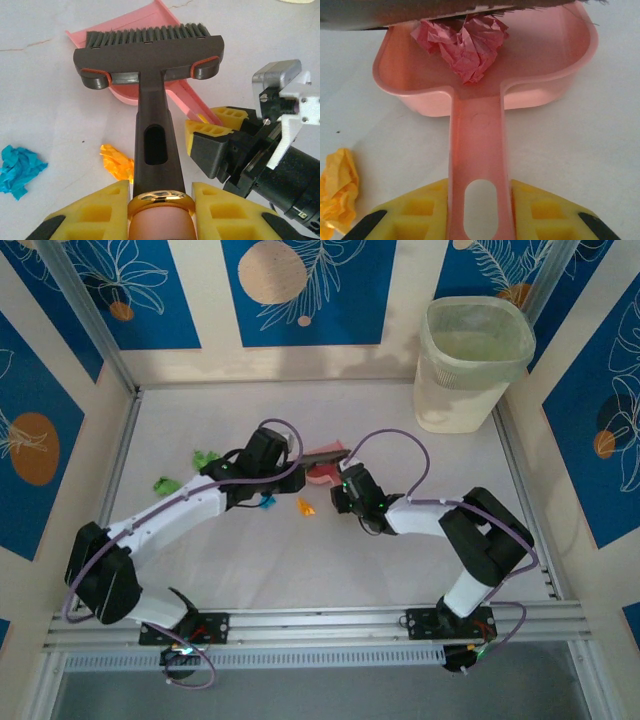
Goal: Sweep away the paper scraps from the table
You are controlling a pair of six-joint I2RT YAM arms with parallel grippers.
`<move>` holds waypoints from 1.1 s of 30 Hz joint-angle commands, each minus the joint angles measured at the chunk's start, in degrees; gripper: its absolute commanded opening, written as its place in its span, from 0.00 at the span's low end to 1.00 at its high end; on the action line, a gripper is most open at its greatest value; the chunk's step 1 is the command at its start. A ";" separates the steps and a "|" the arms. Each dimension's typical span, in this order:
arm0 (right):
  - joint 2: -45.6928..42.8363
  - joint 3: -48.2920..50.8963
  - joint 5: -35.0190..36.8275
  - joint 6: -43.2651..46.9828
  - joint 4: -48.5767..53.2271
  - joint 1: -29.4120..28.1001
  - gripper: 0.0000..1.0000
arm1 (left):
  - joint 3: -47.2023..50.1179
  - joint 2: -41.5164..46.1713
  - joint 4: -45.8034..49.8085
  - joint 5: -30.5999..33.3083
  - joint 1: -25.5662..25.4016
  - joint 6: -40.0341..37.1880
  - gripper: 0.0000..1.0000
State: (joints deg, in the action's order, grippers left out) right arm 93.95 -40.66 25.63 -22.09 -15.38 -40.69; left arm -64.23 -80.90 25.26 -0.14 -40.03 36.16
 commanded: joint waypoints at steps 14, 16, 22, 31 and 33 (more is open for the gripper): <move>-9.91 8.73 5.00 3.76 -13.45 -2.11 0.00 | 7.71 14.80 -8.04 3.89 -0.45 3.65 0.00; -10.64 9.39 5.76 4.14 -14.29 -2.29 0.00 | 8.14 15.94 -8.70 4.38 -0.44 3.68 0.00; -12.82 10.87 7.21 4.62 -15.78 -2.56 0.00 | 9.60 21.35 -9.83 9.70 -0.41 2.05 0.00; -14.13 10.74 9.22 3.81 -13.78 -2.51 0.00 | 20.26 32.78 -12.78 18.76 -0.49 -0.34 0.00; -14.23 10.52 9.43 3.52 -13.18 -2.47 0.00 | 23.51 35.00 -13.56 19.86 -0.46 -1.03 0.00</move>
State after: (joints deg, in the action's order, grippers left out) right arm 81.62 -30.24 32.51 -18.28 -27.49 -42.81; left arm -43.90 -48.16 15.42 15.55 -40.05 37.08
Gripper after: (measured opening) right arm 0.260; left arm 0.267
